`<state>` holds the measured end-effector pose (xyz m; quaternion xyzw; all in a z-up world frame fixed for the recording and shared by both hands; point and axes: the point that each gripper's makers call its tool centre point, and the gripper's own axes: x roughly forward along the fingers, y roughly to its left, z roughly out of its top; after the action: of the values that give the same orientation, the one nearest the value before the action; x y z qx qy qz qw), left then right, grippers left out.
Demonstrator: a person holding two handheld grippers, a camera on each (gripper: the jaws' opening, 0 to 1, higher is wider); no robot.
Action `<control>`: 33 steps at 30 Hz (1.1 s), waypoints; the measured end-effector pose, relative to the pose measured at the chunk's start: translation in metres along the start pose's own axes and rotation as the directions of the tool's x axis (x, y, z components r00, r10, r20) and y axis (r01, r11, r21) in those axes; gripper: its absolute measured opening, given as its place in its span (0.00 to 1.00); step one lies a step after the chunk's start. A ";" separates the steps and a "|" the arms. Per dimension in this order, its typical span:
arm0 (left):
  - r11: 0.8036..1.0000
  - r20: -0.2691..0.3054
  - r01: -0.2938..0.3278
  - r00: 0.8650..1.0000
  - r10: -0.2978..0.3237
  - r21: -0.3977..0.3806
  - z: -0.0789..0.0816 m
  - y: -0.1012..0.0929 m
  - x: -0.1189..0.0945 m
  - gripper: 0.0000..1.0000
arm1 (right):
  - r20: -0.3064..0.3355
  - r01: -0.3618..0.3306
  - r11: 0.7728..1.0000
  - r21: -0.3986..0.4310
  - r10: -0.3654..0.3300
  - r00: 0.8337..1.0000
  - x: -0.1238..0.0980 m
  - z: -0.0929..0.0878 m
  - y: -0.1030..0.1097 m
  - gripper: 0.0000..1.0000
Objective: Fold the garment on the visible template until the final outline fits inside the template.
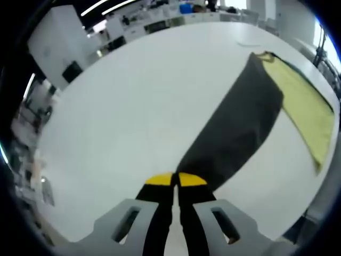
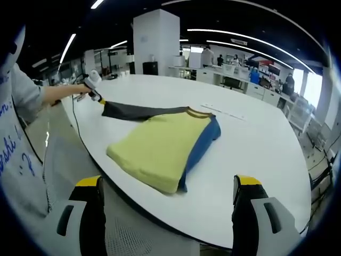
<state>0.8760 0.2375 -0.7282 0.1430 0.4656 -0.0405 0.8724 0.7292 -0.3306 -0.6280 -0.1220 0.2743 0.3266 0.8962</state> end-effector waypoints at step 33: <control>0.997 -0.132 0.016 0.991 -0.006 0.081 -0.005 0.018 0.044 0.00 | -0.031 -0.006 1.000 0.027 0.007 0.999 0.011 0.004 0.004 1.00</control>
<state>0.9001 0.2589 -0.7635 0.1786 0.5207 -0.0550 0.8330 0.7352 -0.3201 -0.6317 -0.1140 0.2930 0.3237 0.8924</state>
